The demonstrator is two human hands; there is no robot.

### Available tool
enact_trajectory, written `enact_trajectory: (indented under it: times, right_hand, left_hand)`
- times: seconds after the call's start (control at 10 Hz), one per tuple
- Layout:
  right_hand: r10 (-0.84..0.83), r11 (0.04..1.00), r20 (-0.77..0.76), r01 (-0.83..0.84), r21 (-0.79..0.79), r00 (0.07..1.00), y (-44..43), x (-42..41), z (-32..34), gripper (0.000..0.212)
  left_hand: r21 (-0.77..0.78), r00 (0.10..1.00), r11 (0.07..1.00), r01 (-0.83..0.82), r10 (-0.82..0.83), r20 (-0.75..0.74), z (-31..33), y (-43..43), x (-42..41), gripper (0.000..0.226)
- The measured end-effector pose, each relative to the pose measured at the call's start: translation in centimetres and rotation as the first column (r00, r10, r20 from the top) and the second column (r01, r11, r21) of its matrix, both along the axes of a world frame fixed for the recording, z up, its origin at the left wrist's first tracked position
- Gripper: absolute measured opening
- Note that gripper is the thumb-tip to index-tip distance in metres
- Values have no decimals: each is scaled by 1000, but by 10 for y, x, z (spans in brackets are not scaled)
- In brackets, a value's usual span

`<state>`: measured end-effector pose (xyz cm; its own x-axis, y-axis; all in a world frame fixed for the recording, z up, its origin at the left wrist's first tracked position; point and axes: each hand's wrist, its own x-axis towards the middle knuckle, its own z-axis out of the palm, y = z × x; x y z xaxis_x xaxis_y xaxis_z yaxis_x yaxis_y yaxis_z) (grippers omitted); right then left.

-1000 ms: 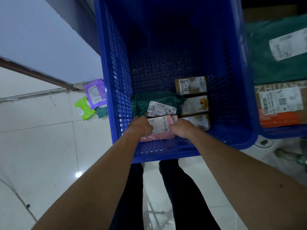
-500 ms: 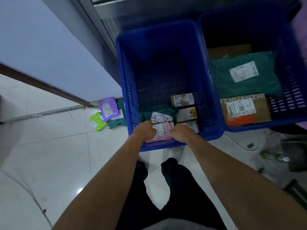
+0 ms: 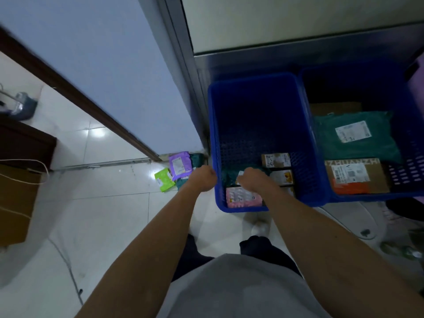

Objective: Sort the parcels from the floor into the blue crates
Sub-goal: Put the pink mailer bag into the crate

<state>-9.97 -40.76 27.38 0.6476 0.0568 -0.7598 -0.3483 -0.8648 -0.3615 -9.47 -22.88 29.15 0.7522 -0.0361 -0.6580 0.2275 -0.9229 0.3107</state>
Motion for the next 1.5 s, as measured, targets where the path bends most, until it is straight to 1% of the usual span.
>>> enact_trajectory:
  times: [0.1,0.2,0.3,0.4,0.5,0.6,0.7,0.9,1.0,1.1,1.2,1.3,1.4,1.5]
  right_hand:
    - [13,1000,51,-12,-17,999,36,3,4,37]
    - [-11,999,49,13,-44,999,82,7,4,32]
    - [-19,997,37,22,-75,999,138,8,2,27]
    - [-1,995,-7,0,-101,1000,198,10,-3,23]
    - [-37,994,-5,36,-107,999,248,15,-15,25]
    - [-65,992,23,67,-111,998,282,17,-19,25]
    - [-101,985,0,100,-138,995,306,15,-14,30]
    - [-58,988,-38,52,-144,998,323,32,-41,34]
    - [-36,991,-91,23,-135,995,330,50,-71,35]
    - [-6,993,-105,-6,-119,994,336,75,-118,33]
    - [52,989,-132,-70,-132,990,342,102,-176,28]
    - [173,967,-137,-195,-167,975,344,125,-245,31]
    - [257,941,-132,-279,-190,957,345,139,-313,36]
    - [269,935,-135,-293,-199,953,343,147,-383,35]
  left_hand:
    - [36,999,998,50,-51,8,5,39,4,35]
    - [37,999,998,46,-46,3,-5,95,12,36]
    - [5,1000,1000,24,-23,-16,-16,162,23,34]
    - [-43,998,998,-44,42,-54,-25,231,38,33]
    - [-70,992,994,-89,81,-98,-37,294,56,32]
    - [-83,987,991,-102,91,-131,-46,337,67,31]
    - [-101,978,985,-138,120,-172,-56,363,79,30]
    - [-154,973,978,-140,107,-202,-80,377,103,30]
    - [-172,971,973,-157,120,-206,-100,379,114,30]
    - [-182,962,960,-211,171,-214,-132,382,124,30]
    - [-155,933,943,-293,247,-260,-184,386,136,29]
    - [-85,924,953,-290,255,-285,-245,385,138,29]
    - [-23,943,981,-194,180,-280,-310,372,144,32]
    - [-69,931,969,-238,207,-300,-380,357,151,34]
